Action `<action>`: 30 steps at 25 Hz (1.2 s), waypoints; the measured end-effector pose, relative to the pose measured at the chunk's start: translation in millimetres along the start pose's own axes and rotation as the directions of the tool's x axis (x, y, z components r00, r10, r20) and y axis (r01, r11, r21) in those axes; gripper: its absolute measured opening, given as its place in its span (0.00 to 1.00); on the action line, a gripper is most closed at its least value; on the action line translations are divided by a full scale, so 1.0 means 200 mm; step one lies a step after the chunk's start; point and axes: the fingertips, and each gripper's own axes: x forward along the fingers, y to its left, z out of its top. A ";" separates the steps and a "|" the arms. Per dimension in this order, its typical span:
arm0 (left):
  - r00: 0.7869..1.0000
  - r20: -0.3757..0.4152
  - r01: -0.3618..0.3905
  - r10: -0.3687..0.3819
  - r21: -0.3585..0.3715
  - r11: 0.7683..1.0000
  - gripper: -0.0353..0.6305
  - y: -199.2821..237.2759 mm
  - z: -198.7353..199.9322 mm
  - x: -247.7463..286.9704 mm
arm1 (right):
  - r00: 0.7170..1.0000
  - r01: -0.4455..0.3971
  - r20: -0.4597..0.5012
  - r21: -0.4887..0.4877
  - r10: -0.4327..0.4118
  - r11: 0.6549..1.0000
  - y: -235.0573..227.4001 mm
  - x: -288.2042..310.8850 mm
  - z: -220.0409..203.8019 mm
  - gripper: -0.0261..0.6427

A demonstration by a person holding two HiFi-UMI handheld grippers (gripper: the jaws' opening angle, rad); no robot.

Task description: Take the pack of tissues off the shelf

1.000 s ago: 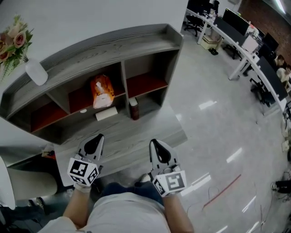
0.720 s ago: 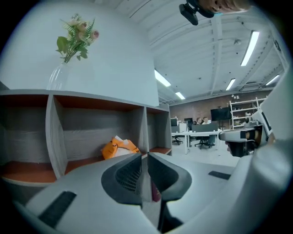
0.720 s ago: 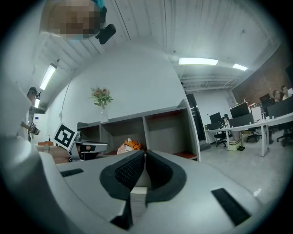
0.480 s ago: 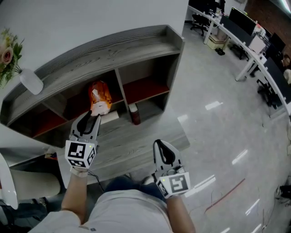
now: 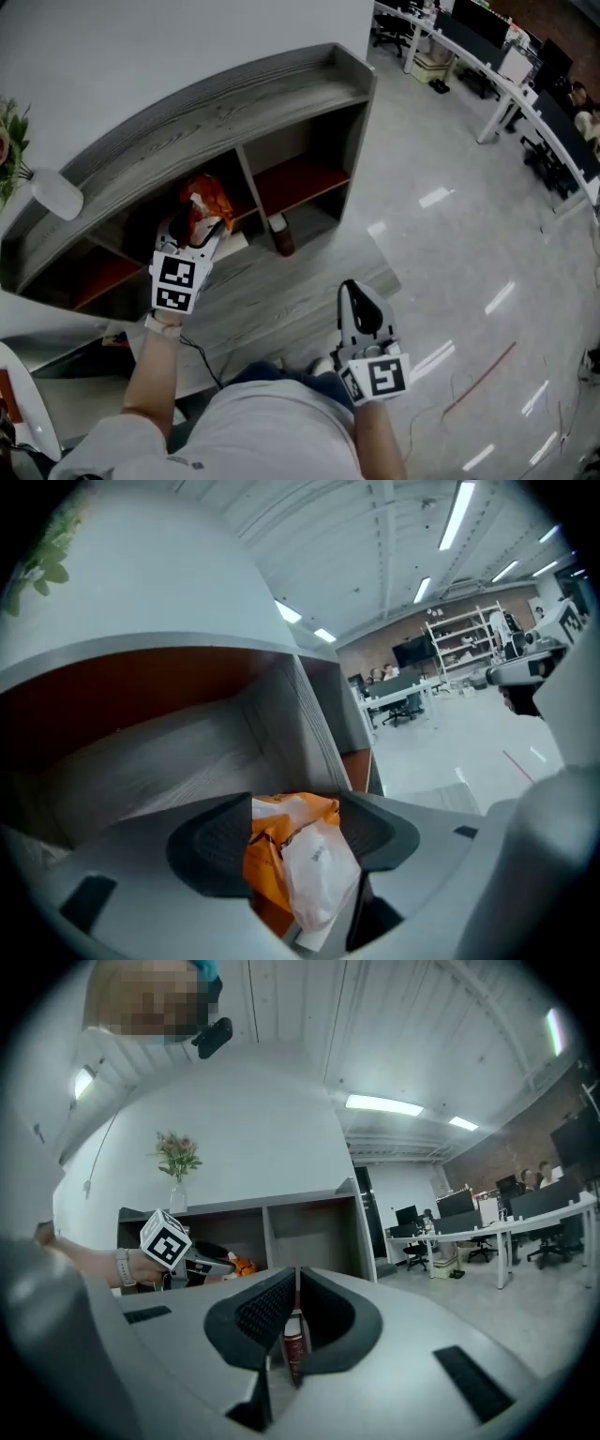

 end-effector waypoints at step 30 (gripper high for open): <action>0.986 -0.019 0.162 -0.165 -0.118 0.980 0.12 -0.14 -0.02 0.01 | 0.996 0.091 -0.019 0.008 -0.091 0.996 0.02 -0.13 -0.01 0.07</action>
